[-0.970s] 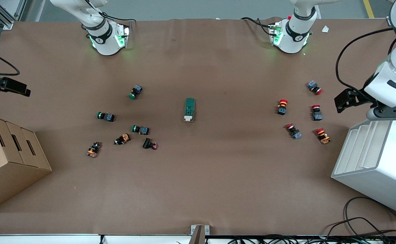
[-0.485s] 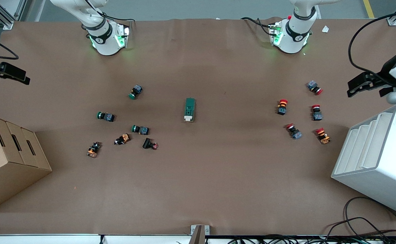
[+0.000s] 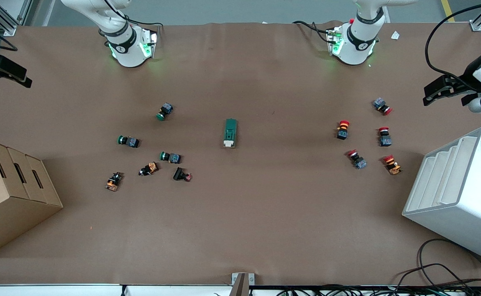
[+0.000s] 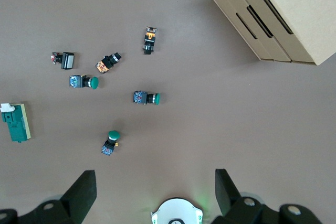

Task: Close load switch with both arms

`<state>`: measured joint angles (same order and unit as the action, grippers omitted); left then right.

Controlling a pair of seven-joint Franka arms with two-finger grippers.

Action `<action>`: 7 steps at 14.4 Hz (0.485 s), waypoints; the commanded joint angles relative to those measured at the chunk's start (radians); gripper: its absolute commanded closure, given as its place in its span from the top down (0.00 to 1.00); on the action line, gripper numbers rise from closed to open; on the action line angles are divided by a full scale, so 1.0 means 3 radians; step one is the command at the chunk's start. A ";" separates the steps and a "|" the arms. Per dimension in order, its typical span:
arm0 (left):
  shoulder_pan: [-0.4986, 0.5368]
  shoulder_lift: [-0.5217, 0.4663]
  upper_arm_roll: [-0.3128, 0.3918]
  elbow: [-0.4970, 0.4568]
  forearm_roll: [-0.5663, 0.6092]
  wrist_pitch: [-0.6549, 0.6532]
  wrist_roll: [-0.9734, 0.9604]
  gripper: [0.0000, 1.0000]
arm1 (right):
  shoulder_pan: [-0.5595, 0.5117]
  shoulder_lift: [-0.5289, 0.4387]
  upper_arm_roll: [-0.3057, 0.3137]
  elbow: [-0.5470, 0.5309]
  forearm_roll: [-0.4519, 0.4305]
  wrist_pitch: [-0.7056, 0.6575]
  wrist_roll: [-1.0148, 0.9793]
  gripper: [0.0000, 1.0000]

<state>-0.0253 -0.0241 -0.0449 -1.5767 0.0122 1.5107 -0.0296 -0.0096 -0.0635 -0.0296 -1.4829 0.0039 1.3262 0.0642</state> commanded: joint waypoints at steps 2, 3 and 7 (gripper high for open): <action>0.0002 -0.0124 -0.0050 -0.0118 -0.0081 -0.0050 0.0007 1.00 | -0.0075 -0.0111 0.0053 -0.0170 0.0053 0.0130 -0.0030 1.00; 0.0008 -0.0134 -0.0045 -0.0108 -0.0102 -0.0050 0.0007 1.00 | -0.0070 -0.0111 0.0058 -0.0170 0.0053 0.0130 -0.0030 1.00; 0.0002 -0.0140 -0.0050 -0.0078 -0.0225 -0.0045 0.0012 1.00 | -0.0060 -0.0166 0.0058 -0.0241 0.0053 0.0110 -0.0030 1.00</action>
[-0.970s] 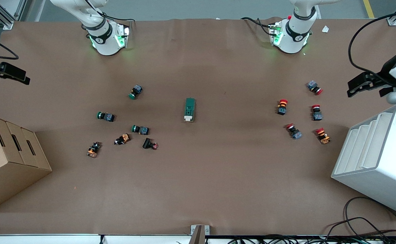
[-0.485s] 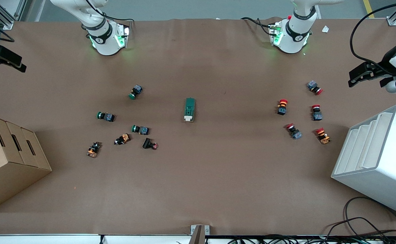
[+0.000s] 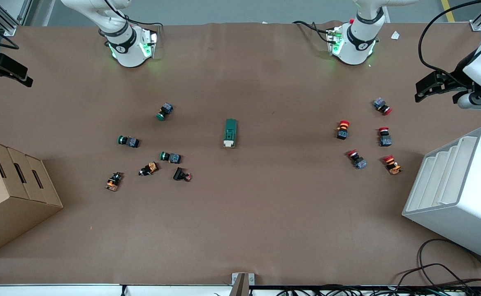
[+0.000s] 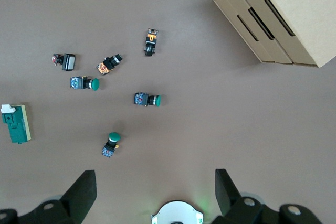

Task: Close load switch with both arms

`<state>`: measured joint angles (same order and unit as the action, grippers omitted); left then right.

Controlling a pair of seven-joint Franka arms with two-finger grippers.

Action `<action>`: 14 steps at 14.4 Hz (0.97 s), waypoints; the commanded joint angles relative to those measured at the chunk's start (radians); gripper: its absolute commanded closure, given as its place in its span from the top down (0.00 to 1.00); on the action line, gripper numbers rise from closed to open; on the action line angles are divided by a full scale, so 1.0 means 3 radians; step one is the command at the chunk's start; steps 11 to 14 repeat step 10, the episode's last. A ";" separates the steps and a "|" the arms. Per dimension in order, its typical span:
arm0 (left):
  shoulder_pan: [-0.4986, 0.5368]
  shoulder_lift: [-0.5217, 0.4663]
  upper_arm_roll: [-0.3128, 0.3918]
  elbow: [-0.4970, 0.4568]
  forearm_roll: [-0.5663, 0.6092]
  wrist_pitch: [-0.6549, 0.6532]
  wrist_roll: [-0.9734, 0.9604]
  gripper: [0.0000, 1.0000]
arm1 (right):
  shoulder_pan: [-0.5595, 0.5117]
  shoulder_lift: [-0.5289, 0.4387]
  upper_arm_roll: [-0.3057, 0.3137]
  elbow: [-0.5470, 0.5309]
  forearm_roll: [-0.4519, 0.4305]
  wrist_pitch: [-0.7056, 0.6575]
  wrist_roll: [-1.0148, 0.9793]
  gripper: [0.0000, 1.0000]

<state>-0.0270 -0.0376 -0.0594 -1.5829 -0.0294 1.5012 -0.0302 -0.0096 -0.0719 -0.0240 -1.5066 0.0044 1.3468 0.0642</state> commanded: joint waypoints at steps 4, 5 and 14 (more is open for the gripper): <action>0.0018 -0.0049 -0.0001 0.0056 -0.0086 -0.0013 0.0055 1.00 | -0.0060 -0.0180 0.0039 -0.0214 0.0052 0.0077 -0.0030 1.00; 0.0024 -0.0043 -0.0001 0.0096 -0.0066 -0.0013 0.0034 1.00 | -0.0060 -0.0180 0.0039 -0.0214 0.0052 0.0082 -0.0035 1.00; -0.0032 -0.0008 -0.0012 0.0122 -0.0030 -0.0019 0.0009 1.00 | -0.0060 -0.0174 0.0039 -0.0214 0.0057 0.0102 -0.0199 1.00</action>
